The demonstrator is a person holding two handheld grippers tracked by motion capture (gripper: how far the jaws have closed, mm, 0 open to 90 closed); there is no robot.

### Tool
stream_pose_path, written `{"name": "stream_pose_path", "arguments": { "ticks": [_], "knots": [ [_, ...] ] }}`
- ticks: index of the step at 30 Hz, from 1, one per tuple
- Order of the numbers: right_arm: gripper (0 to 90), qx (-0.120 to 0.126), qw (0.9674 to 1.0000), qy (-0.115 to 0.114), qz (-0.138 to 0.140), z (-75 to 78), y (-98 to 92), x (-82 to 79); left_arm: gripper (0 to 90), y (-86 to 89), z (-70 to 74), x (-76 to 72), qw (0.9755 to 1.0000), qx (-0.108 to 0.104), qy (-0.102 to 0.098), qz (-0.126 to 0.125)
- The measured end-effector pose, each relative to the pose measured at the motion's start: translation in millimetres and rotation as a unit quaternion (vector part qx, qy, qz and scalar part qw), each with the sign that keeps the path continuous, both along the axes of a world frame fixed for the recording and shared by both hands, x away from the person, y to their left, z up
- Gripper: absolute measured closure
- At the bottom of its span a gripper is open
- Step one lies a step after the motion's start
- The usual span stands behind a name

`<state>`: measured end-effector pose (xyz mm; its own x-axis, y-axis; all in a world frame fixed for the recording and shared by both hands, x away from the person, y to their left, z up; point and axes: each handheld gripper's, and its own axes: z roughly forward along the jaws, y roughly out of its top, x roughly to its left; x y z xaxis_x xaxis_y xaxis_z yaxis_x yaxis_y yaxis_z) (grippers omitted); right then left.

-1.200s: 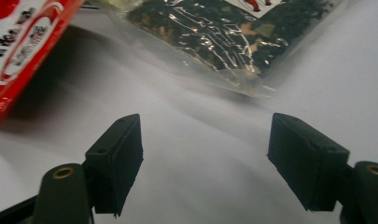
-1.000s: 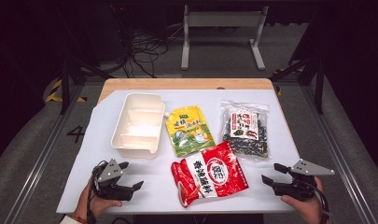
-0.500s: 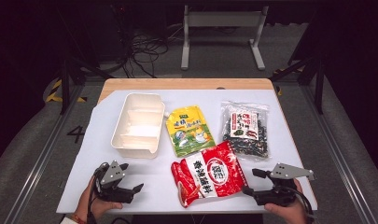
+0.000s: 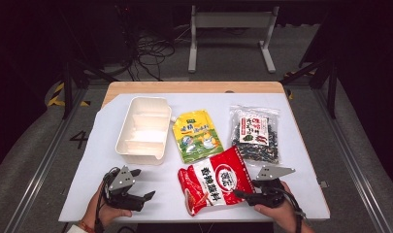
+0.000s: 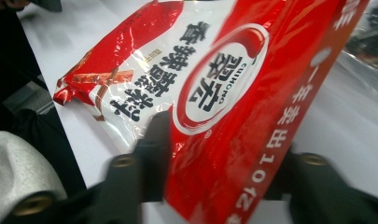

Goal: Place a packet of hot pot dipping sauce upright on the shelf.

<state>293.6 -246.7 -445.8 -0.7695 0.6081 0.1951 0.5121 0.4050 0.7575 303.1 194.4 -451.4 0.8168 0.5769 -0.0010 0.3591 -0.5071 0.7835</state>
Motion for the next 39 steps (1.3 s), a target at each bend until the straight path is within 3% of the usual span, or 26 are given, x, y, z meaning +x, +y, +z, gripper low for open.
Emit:
{"name": "stream_pose_path", "arguments": {
  "ticks": [2,7,11,13,19,22,26,29,31,34,35,39],
  "knots": [
    [75.1,-0.002,0.9999,-0.005,0.01,2.0,4.7,2.9,12.5,-5.7,4.3,2.1,0.9998,-0.014,0.001,-0.01],
    [88.7,-0.004,0.9978,-0.047,0.047,17.9,12.0,4.2,12.9,-25.2,13.1,5.4,0.9985,-0.023,0.0,-0.049],
    [89.0,-0.002,0.9942,-0.082,0.07,36.4,16.2,4.5,12.5,-40.3,22.8,10.6,0.9976,-0.026,-0.008,-0.064],
    [89.1,-0.014,0.9905,-0.106,0.087,46.9,21.7,4.6,12.5,-49.2,28.8,14.2,0.9962,-0.036,-0.009,-0.079],
    [89.1,-0.039,0.9769,-0.169,0.124,73.4,38.7,3.5,13.4,-78.7,41.0,27.6,0.9932,-0.041,-0.023,-0.106],
    [89.1,-0.038,0.973,-0.185,0.133,80.2,43.1,4.6,13.9,-89.4,42.1,33.4,0.9925,-0.038,-0.024,-0.114],
    [89.1,-0.022,0.9706,-0.197,0.137,87.8,45.7,7.2,18.4,-97.3,42.2,40.2,0.9922,-0.038,-0.022,-0.117],
    [89.1,-0.021,0.9683,-0.204,0.142,90.3,50.1,7.1,26.3,-100.5,40.9,45.0,0.992,-0.038,-0.014,-0.119],
    [89.1,-0.02,0.9674,-0.206,0.146,89.9,53.0,7.2,36.2,-102.1,38.9,46.9,0.99,-0.038,-0.005,-0.136],
    [89.1,-0.021,0.9665,-0.21,0.146,89.0,58.0,6.8,48.8,-106.7,34.7,45.5,0.9896,-0.014,-0.007,-0.143],
    [89.1,-0.02,0.9661,-0.213,0.144,89.2,59.0,6.7,51.8,-106.7,33.9,45.3,0.99,-0.015,-0.006,-0.14],
    [89.1,-0.011,0.9681,-0.211,0.134,88.2,59.2,8.5,72.0,-102.9,32.4,45.4,0.9888,-0.02,-0.014,-0.147]
  ]
}}
